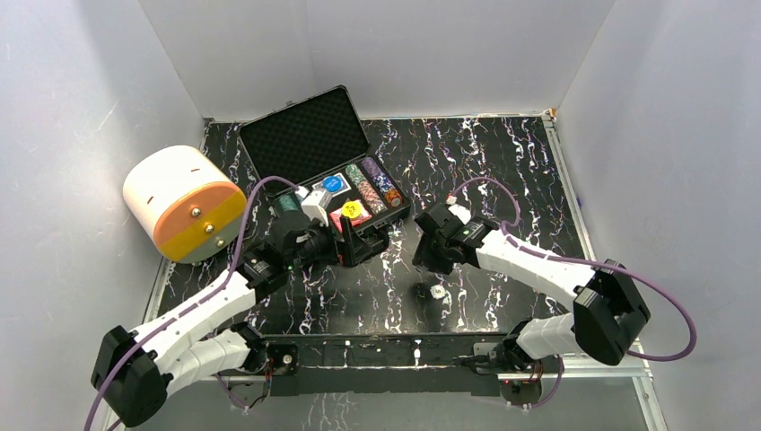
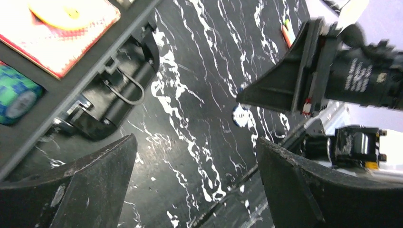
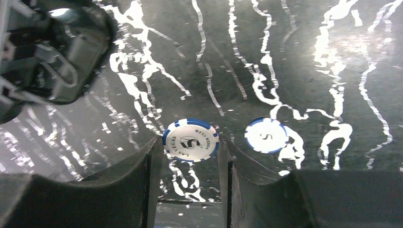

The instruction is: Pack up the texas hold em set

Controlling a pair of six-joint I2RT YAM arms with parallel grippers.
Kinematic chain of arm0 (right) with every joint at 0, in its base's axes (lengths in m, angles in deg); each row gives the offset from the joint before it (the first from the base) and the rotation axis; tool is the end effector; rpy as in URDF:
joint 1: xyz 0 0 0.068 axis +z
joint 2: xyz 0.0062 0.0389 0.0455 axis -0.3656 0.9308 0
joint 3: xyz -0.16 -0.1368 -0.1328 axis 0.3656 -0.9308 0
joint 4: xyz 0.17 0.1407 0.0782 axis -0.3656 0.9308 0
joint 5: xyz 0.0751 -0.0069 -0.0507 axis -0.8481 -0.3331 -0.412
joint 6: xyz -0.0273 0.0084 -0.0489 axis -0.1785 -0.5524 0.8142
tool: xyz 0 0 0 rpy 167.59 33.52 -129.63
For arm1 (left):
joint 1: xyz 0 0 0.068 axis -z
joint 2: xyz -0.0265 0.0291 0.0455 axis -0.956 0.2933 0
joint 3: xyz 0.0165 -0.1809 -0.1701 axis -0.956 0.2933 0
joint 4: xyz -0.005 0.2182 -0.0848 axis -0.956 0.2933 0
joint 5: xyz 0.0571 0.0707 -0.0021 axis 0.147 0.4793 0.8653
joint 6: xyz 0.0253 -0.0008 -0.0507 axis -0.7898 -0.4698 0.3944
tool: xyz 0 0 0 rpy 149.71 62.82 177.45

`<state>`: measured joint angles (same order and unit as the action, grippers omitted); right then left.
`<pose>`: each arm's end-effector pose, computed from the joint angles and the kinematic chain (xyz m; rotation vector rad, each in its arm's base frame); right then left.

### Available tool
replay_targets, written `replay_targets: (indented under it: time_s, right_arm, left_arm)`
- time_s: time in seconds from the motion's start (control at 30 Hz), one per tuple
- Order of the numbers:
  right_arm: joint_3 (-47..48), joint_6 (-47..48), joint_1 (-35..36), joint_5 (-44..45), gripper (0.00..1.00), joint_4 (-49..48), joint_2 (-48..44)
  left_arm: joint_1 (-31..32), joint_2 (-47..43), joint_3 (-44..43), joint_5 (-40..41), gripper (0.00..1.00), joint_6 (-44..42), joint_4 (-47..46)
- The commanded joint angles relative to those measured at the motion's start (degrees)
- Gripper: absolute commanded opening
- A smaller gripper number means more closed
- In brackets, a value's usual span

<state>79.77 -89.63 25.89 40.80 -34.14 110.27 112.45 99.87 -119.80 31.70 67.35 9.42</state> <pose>0.1679 0.1681 0.2079 0.4365 2.6072 0.3521 0.1605 -0.1381 0.2611 0.1927 2.0215 -0.9401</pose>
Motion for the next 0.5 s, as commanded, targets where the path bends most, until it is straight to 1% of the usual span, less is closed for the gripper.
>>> replay_targets:
  time_s: [0.0, 0.1, 0.27, 0.33, 0.43, 0.47]
  right_arm:
    - [2.9, -2.6, 0.0, -5.9, 0.38, -8.0, -2.8]
    - [2.4, -7.8, 0.0, -9.6, 0.38, -13.2, -3.1]
    - [1.7, -13.6, 0.0, -12.2, 0.38, -19.4, -2.9]
    - [1.8, -15.1, 0.0, -12.9, 0.38, -20.2, -2.8]
    - [1.4, -16.9, 0.0, -13.5, 0.38, -21.2, -3.1]
    - [1.2, -17.5, 0.0, -13.6, 0.38, -21.4, -3.2]
  left_arm:
    - [0.0, 1.8, 4.9, -8.7, 0.91, 9.0, -11.1]
    - [0.3, 4.6, 7.1, -12.1, 0.84, 13.0, -19.0]
    - [2.0, 8.4, 8.6, -11.5, 0.76, 16.1, -27.9]
    - [2.6, 10.1, 8.8, -10.9, 0.69, 16.5, -30.6]
    - [3.2, 12.9, 8.1, -9.5, 0.54, 16.8, -32.8]
    - [3.3, 13.7, 7.9, -9.5, 0.50, 16.9, -33.5]
